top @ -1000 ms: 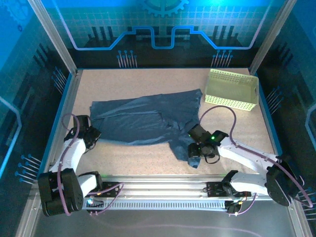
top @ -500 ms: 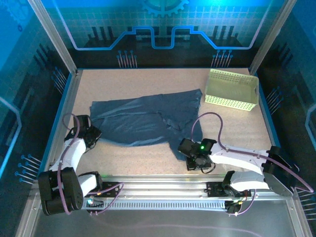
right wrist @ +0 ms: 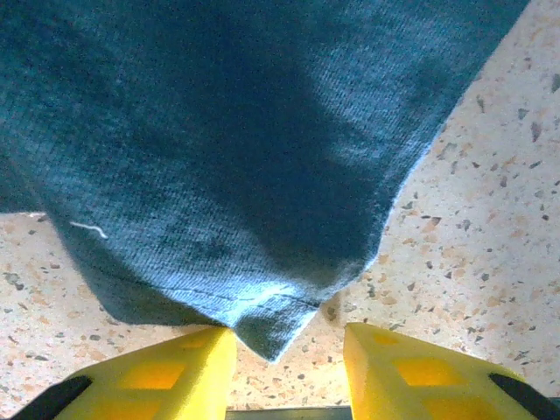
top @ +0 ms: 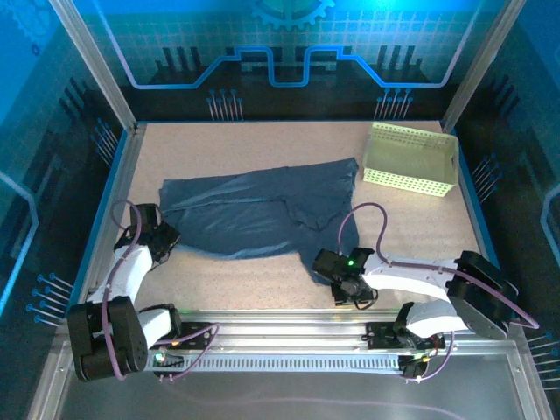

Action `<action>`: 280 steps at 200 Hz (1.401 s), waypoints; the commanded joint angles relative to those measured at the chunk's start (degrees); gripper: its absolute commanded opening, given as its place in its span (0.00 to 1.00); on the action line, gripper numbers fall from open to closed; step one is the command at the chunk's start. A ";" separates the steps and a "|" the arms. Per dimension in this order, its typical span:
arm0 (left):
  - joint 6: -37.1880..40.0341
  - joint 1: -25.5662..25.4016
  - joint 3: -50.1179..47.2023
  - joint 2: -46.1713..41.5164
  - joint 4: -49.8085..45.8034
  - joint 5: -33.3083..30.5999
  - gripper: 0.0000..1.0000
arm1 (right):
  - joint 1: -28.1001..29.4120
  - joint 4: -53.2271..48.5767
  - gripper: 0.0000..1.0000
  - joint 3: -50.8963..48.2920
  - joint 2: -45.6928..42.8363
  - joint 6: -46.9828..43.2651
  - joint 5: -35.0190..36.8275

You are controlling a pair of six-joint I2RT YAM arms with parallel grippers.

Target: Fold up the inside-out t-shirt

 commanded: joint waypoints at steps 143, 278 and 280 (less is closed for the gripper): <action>1.34 -0.05 -0.56 -1.90 -0.98 1.12 0.07 | -3.53 0.29 0.02 -0.53 -2.26 -1.97 6.55; -10.75 -5.68 -6.63 -31.33 -17.74 -5.11 0.00 | -6.43 -29.75 0.00 13.98 -27.38 3.49 29.76; -11.02 -5.80 -6.64 -31.77 -18.18 -5.26 0.00 | -6.56 -29.62 0.00 14.85 -27.48 3.25 29.93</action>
